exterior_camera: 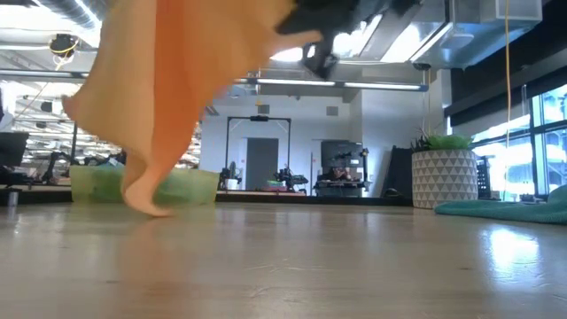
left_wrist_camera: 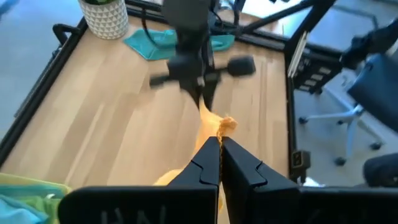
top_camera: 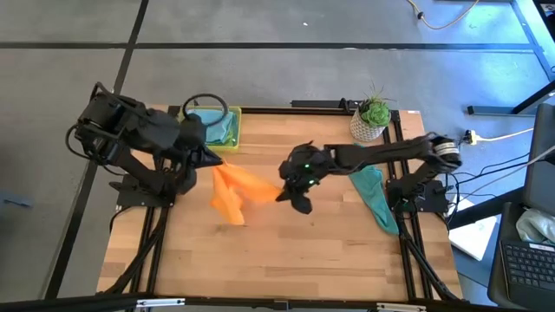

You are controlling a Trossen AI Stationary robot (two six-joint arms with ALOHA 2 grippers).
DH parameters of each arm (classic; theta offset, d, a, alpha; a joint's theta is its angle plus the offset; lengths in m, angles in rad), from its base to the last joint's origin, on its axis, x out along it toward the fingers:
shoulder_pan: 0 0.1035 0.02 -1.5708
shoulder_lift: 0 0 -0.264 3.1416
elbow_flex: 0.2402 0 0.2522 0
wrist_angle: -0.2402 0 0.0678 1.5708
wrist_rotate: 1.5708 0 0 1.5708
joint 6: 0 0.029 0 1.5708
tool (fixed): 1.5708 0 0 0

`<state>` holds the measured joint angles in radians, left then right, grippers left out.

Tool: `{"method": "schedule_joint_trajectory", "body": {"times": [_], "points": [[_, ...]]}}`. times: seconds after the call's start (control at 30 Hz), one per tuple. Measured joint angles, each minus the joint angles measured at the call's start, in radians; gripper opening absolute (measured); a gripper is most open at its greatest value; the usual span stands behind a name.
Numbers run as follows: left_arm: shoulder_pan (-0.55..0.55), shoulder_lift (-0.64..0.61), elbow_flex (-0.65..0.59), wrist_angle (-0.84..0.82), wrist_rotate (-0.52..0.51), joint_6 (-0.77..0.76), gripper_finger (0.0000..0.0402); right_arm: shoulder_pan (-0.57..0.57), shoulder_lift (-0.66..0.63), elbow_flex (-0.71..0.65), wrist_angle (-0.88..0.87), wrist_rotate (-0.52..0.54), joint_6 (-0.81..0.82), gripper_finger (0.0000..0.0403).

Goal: Fold microfiber towels
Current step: Fold the orange towel

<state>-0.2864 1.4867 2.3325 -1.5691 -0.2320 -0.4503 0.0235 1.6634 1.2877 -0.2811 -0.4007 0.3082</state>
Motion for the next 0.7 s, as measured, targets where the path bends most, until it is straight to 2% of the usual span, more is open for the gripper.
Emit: {"method": "schedule_joint_trajectory", "body": {"times": [0.13, 0.3, 0.5, 0.7], "points": [[-0.024, -0.002, -0.055, -0.001, -0.053, 0.028, 0.0000, -0.001, -0.119, 0.000, -0.151, 0.202, -0.086, 0.0006], [-0.020, -0.003, -0.171, -0.001, -0.146, 0.092, 0.0000, -0.010, -0.252, 0.000, -0.161, 0.424, -0.205, 0.0004], [0.022, -0.026, -0.371, -0.001, -0.279, 0.179, 0.0000, -0.043, -0.321, 0.005, -0.143, 0.456, -0.306, 0.0009], [0.183, -0.113, -0.598, 0.045, -0.387, 0.290, 0.0000, -0.137, -0.322, 0.004, -0.213, 0.575, -0.374, 0.0005]]}}
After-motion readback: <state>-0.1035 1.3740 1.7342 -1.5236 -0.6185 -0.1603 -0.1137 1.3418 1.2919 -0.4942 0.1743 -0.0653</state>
